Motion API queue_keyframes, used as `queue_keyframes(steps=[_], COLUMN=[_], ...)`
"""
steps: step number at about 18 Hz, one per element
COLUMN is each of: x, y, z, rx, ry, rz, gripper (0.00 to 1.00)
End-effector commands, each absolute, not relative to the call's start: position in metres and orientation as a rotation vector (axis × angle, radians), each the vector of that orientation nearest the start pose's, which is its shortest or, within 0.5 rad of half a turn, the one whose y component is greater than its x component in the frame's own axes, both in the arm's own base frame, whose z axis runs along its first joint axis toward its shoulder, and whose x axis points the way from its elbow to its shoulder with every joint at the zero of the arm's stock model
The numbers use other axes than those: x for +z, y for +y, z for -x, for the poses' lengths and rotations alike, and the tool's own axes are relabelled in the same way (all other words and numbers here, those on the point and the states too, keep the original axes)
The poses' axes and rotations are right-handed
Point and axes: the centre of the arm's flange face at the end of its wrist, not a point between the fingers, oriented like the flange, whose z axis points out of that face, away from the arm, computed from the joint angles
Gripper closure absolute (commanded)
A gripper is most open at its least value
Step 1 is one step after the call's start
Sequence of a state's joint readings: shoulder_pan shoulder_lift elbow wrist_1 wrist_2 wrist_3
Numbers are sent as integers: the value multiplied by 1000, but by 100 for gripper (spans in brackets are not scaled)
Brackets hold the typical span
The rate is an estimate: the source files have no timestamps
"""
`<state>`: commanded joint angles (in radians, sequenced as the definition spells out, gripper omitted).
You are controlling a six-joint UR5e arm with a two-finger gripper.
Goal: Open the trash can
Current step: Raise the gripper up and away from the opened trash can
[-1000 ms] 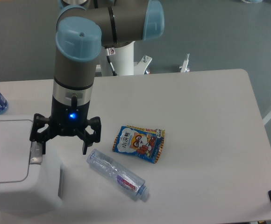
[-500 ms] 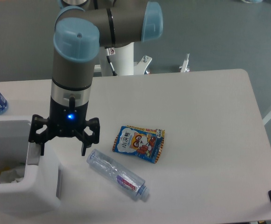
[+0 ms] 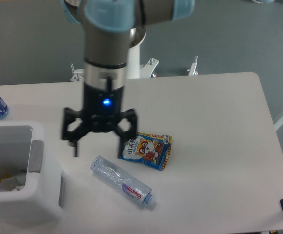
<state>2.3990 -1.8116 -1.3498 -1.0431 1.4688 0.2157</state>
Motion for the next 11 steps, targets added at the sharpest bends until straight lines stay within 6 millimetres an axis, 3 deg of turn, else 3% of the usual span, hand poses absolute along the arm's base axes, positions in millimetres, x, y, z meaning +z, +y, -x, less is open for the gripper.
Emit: queue_keyframes(steps=[3, 6, 9, 11], x=[526, 513, 506, 506], y=[505, 484, 469, 460], z=[395, 415, 417, 419], rx=[455, 506, 521, 515], ry=[-641, -487, -282, -247], rz=[2664, 2801, 2953, 2975], gripper=[0, 0, 0, 0])
